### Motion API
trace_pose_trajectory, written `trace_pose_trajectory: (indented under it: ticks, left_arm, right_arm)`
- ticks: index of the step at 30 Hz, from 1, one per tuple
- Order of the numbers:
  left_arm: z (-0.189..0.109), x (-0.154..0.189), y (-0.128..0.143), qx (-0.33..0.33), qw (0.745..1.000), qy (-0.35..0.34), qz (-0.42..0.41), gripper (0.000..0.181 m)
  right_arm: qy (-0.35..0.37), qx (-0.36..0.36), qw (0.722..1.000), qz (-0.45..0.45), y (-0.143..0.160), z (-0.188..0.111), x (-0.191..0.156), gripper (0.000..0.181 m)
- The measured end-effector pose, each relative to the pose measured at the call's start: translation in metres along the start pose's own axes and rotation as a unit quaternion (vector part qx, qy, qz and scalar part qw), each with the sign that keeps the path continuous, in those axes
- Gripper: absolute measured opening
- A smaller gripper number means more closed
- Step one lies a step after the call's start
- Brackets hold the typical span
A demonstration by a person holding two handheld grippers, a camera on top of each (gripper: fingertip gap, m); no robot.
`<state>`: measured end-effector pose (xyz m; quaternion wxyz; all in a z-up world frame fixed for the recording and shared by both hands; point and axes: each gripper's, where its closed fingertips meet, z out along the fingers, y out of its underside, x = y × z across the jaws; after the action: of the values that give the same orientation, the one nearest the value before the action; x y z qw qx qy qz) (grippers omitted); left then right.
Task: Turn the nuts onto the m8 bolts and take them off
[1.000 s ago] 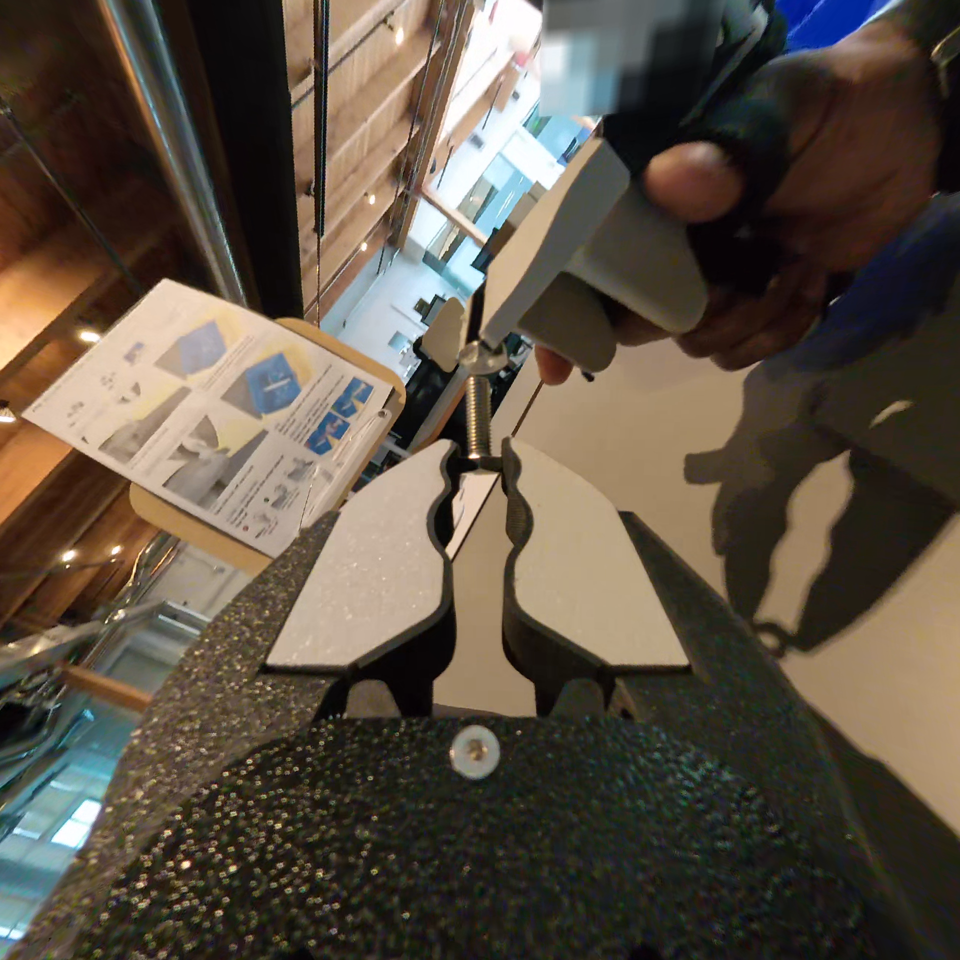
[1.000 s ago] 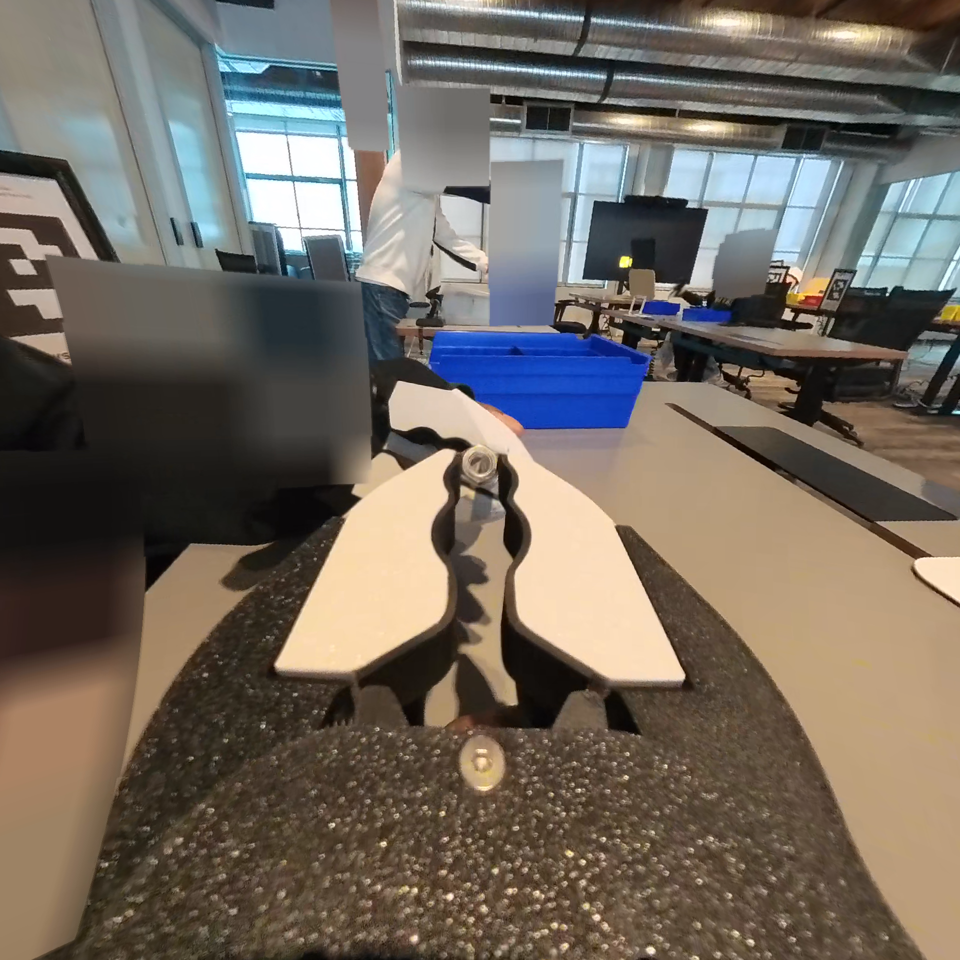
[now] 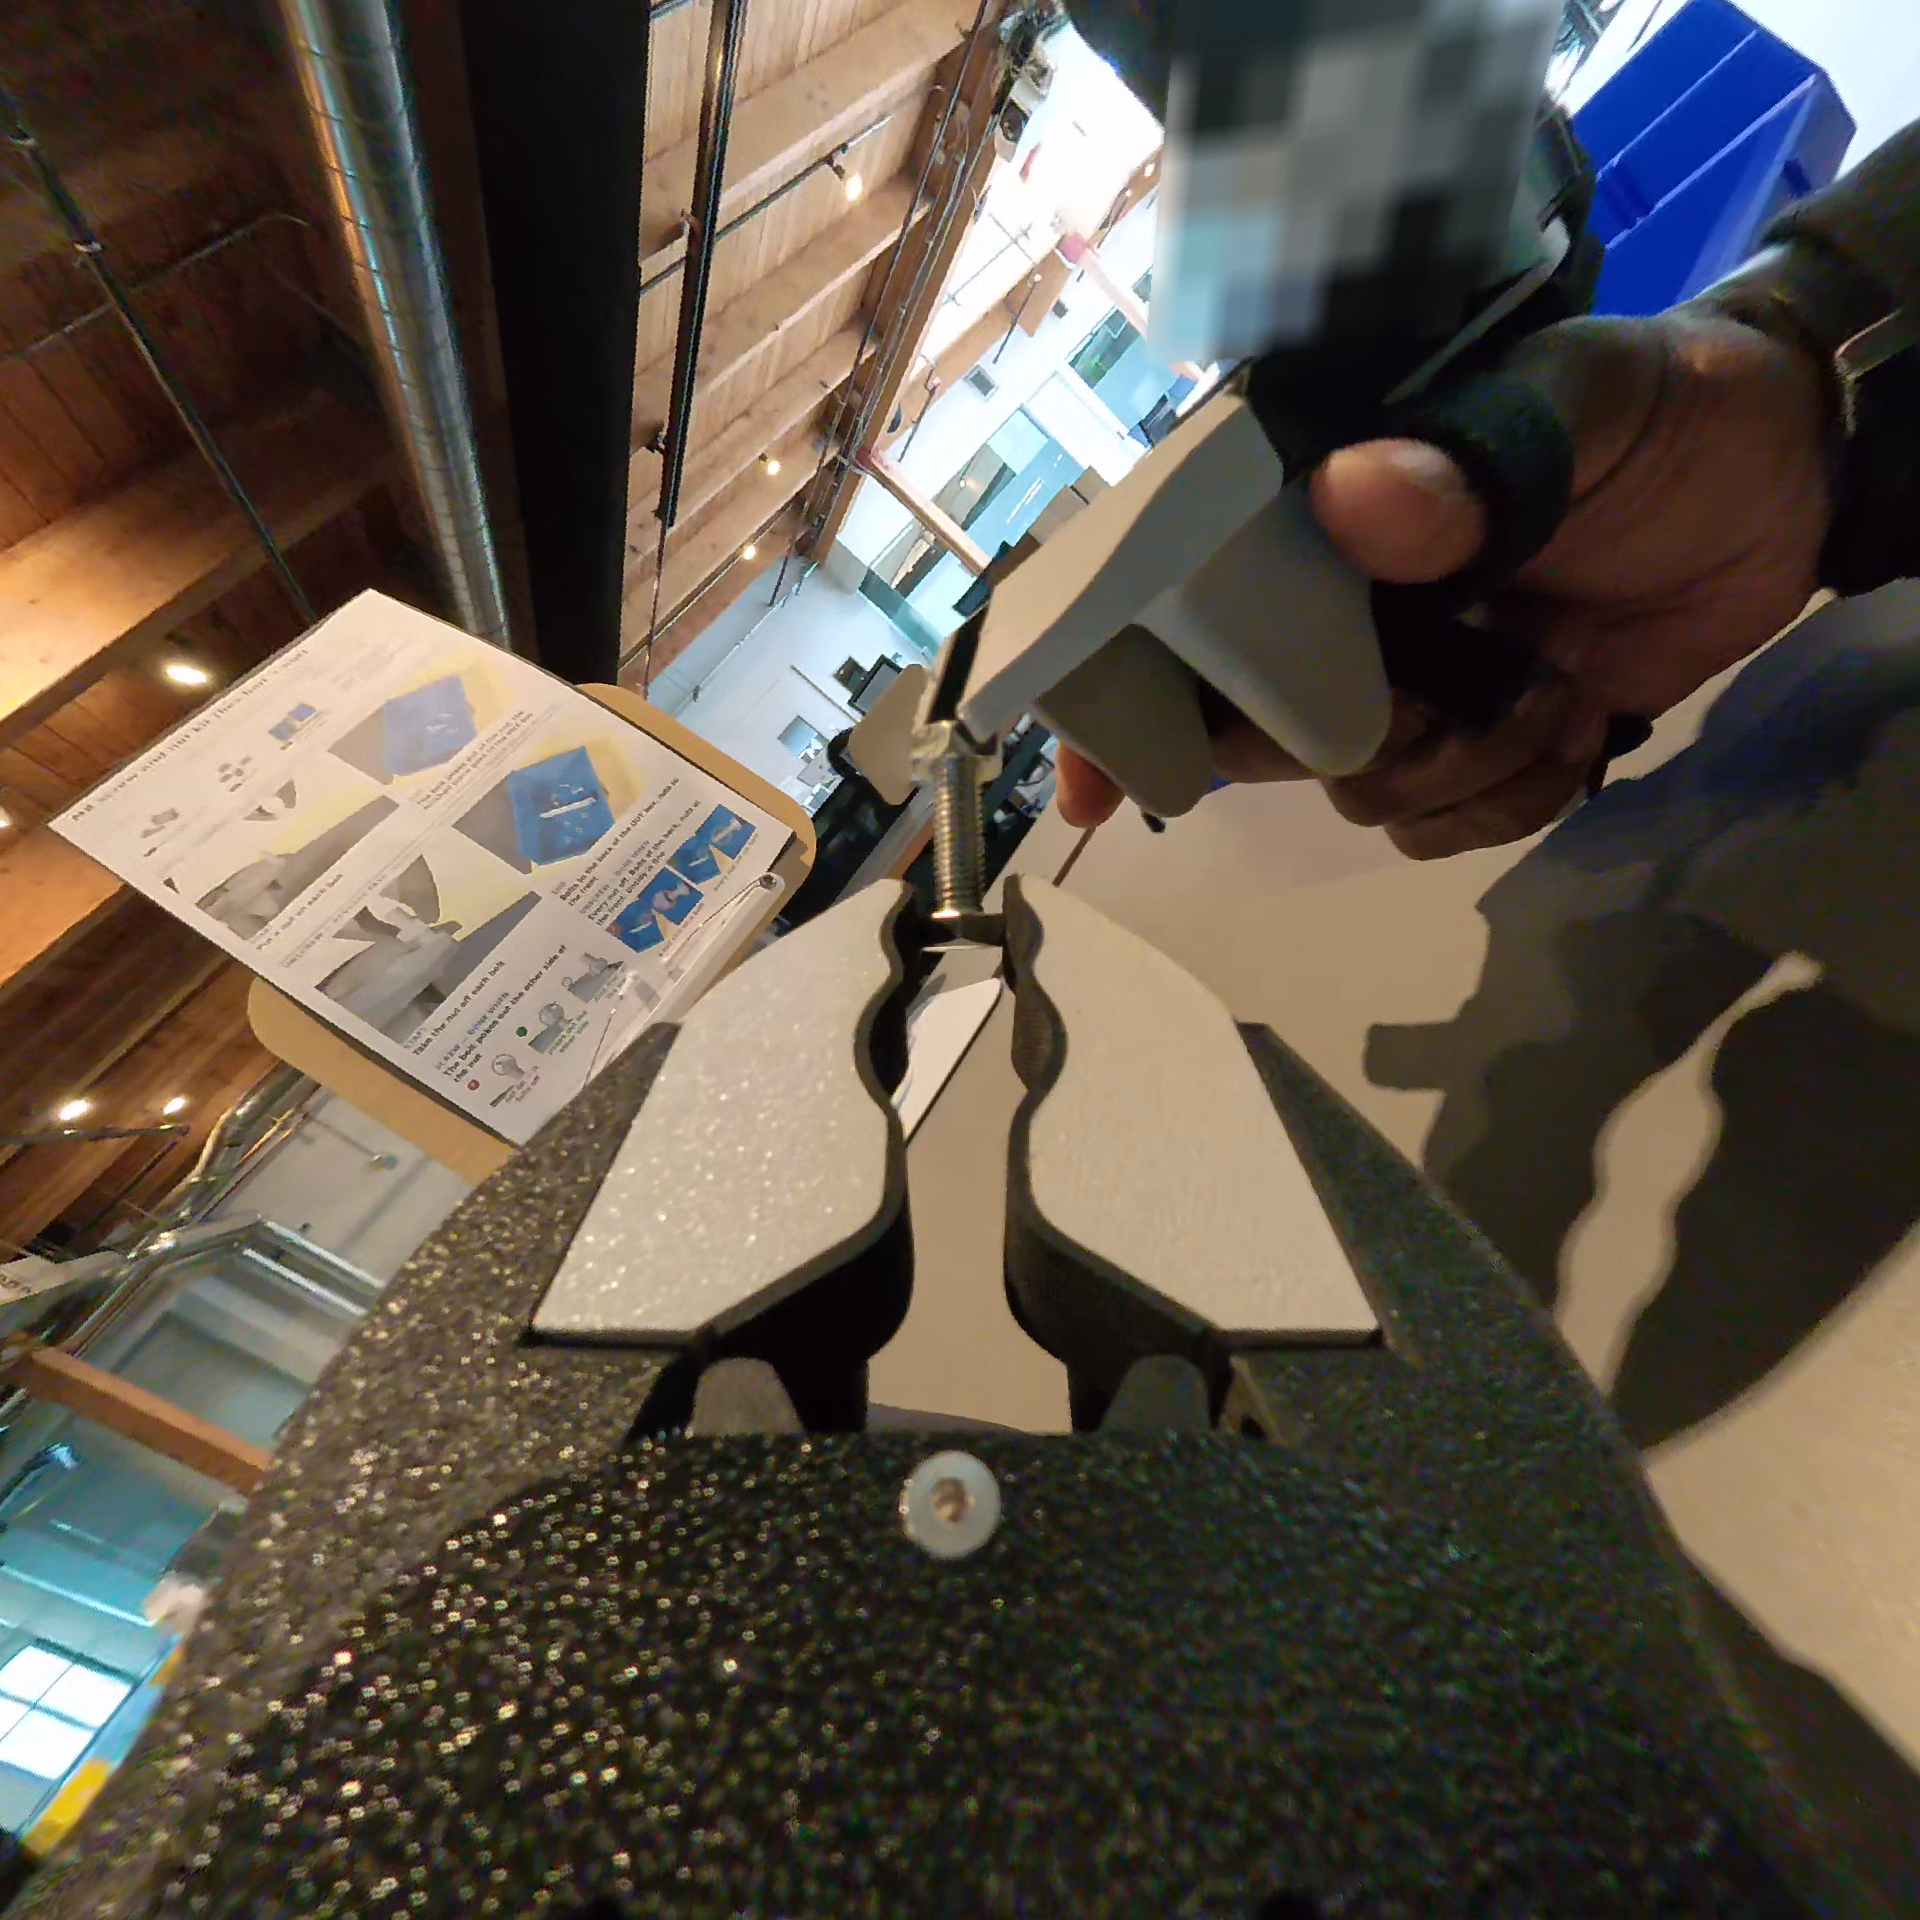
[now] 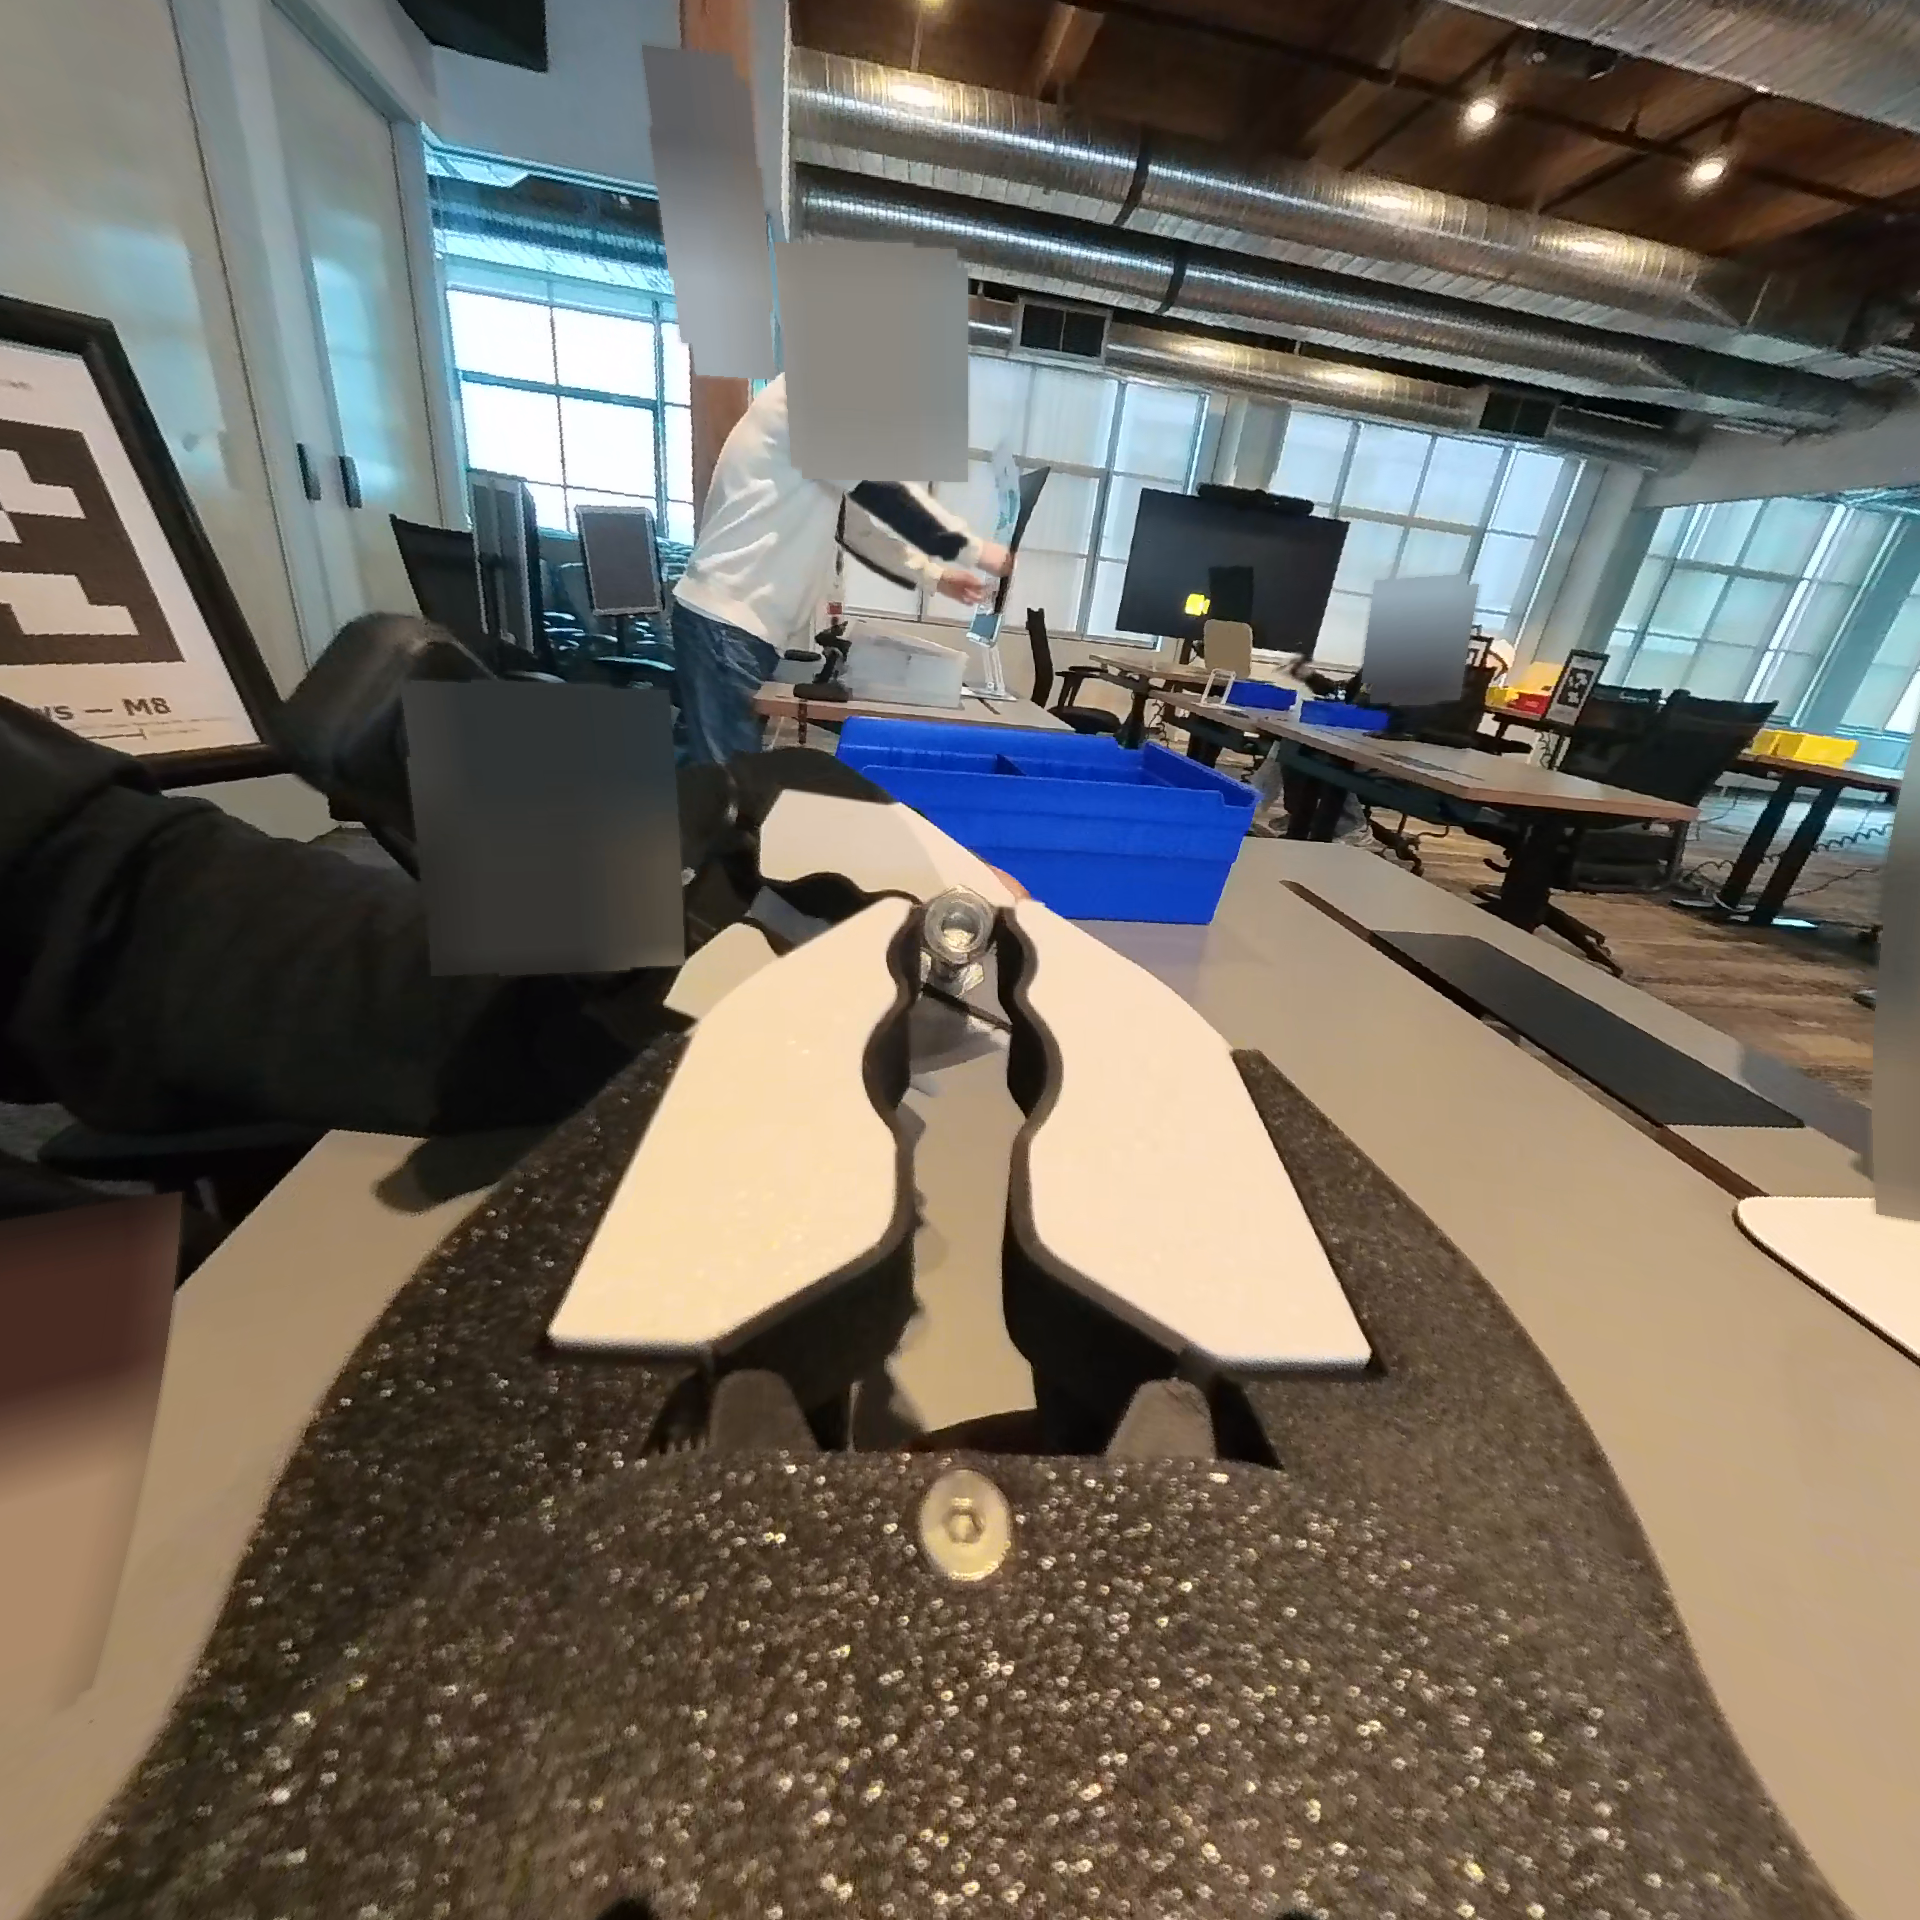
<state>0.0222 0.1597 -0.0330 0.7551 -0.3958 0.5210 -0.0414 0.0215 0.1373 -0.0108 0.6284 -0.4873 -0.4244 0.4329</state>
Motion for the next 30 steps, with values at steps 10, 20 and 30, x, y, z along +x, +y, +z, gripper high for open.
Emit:
trace_pose_trajectory:
  ticks: [10, 20, 30]
  left_arm:
    - [0.002, -0.024, 0.02, -0.12, 0.963, -0.123, 0.208, 0.015]
    - [0.008, -0.015, 0.031, -0.116, 0.988, -0.075, 0.069, 0.014]
    - [0.013, -0.002, 0.031, -0.104, 0.994, -0.036, -0.014, 0.015]
  right_arm:
    - [0.067, -0.018, 0.978, 0.199, 0.008, 0.012, 0.027, 0.014]
    - [0.082, -0.019, 0.955, 0.286, 0.015, 0.012, 0.034, 0.015]
    - [0.093, -0.019, 0.956, 0.279, 0.017, 0.013, 0.036, 0.016]
